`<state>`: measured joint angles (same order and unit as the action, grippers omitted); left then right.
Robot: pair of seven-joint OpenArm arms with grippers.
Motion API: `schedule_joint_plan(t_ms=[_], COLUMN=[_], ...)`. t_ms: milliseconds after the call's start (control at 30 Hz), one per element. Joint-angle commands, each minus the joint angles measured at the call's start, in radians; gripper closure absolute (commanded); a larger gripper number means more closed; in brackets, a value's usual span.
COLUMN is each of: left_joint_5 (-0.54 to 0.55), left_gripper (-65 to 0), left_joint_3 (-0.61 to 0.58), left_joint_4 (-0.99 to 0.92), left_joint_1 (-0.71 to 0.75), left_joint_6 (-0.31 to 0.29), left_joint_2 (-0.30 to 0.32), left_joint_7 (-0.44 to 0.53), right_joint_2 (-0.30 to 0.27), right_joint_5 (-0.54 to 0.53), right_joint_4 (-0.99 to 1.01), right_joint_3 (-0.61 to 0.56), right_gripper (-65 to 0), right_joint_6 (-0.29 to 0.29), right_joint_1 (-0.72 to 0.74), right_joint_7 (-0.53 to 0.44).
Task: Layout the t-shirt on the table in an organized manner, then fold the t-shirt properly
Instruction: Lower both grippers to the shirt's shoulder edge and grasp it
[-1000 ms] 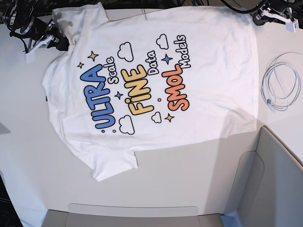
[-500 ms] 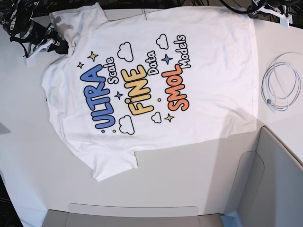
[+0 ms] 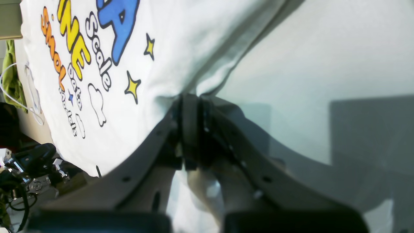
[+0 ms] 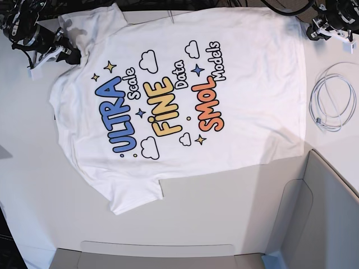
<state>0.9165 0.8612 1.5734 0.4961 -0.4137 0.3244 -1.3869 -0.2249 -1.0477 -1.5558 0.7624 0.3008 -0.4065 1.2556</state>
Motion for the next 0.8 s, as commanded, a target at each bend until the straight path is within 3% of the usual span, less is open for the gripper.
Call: schedule_joint_plan(t_ms=[0,333,533,767], left_joint_5=[-0.021,-0.015,0.092,0.095], left_gripper=[-16.7,-16.7,-16.7,-16.7], left_joint_3=[-0.020,-0.095,-0.152,-0.214], left_joint_4=[-0.012,0.026,0.081,0.089], left_joint_1=[0.005,0.060,0.137,0.151], left_joint_6=[0.006,0.006,0.006,0.005], left_joint_2=[0.006,-0.009,-0.005,-0.003], left_joint_7=[-0.009,-0.009,-0.009,-0.009], right_joint_2=[-0.014,-0.015,-0.015,-0.015], right_joint_5=[0.088,0.088,0.088,0.088], right_joint_4=[0.001,0.001,0.001,0.001], right_joint_3=[0.002,0.007,0.004,0.004], right_gripper=[0.0,0.0,0.0,0.0], right_joint_6=[-0.007,-0.007,-0.007,-0.007], right_joint_1=[-0.010,-0.015,-0.013,-0.012], right_joint_7=[0.017,0.017,0.017,0.017])
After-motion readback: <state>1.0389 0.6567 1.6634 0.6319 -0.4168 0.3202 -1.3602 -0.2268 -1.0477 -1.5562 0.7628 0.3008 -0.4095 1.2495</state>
